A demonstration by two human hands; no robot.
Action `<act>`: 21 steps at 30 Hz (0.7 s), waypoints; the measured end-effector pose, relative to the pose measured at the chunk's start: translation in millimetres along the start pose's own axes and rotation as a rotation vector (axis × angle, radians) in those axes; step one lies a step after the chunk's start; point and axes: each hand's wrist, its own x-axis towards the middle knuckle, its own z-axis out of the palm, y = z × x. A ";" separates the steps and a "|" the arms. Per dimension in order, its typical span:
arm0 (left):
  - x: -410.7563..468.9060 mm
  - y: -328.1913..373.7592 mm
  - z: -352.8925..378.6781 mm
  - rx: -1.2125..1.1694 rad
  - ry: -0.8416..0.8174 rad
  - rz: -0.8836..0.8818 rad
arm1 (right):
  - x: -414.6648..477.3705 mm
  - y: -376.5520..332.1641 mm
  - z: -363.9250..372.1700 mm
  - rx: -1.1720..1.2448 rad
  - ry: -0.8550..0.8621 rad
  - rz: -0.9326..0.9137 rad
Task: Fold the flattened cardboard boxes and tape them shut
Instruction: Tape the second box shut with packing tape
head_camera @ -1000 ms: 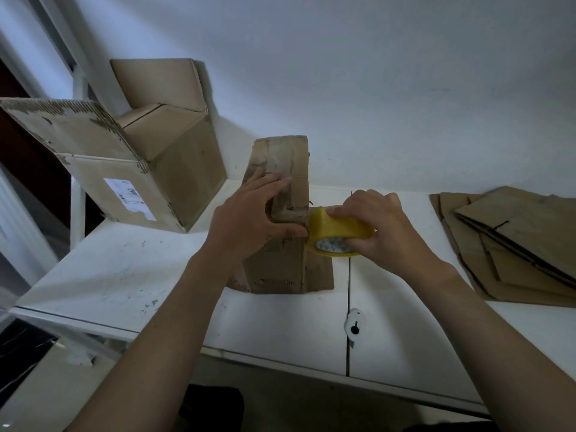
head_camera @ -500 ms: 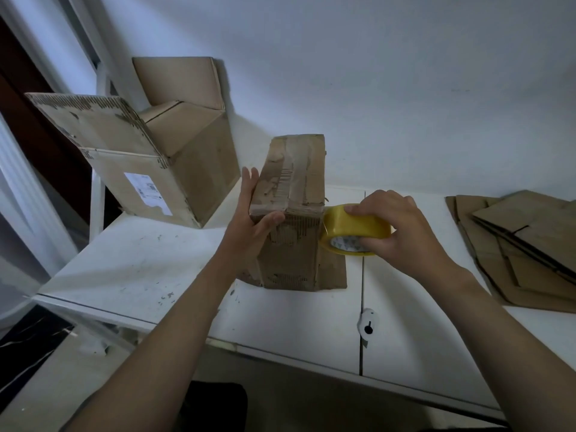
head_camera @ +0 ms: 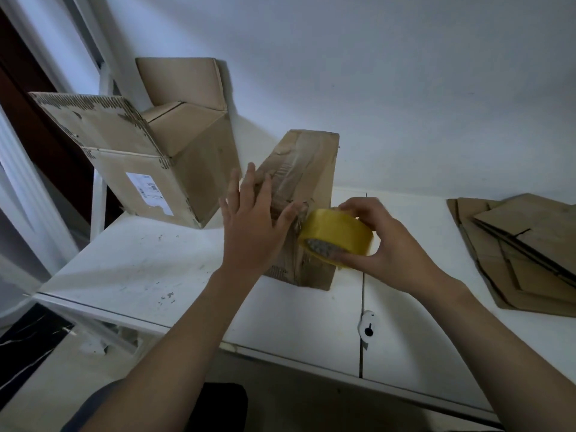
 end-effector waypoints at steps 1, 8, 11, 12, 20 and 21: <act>1.2 1.0 1.7 0.017 -0.004 -0.034 | -1.0 0.6 -0.6 0.017 0.039 0.016; 3.3 1.0 5.6 0.086 0.017 -0.086 | 9.0 -6.6 -2.5 -0.270 0.089 -0.113; 3.3 1.8 5.4 0.081 0.023 -0.090 | 12.8 -1.4 -1.2 -0.338 0.040 -0.022; 2.8 1.9 6.1 0.081 0.028 -0.091 | 13.3 1.8 0.6 -0.337 0.035 -0.009; -11.6 18.3 23.9 -0.129 0.133 -0.196 | 23.9 4.0 18.5 -0.327 0.017 0.057; -12.9 18.6 24.5 -0.140 0.137 -0.200 | 24.9 4.1 20.8 -0.311 0.017 0.048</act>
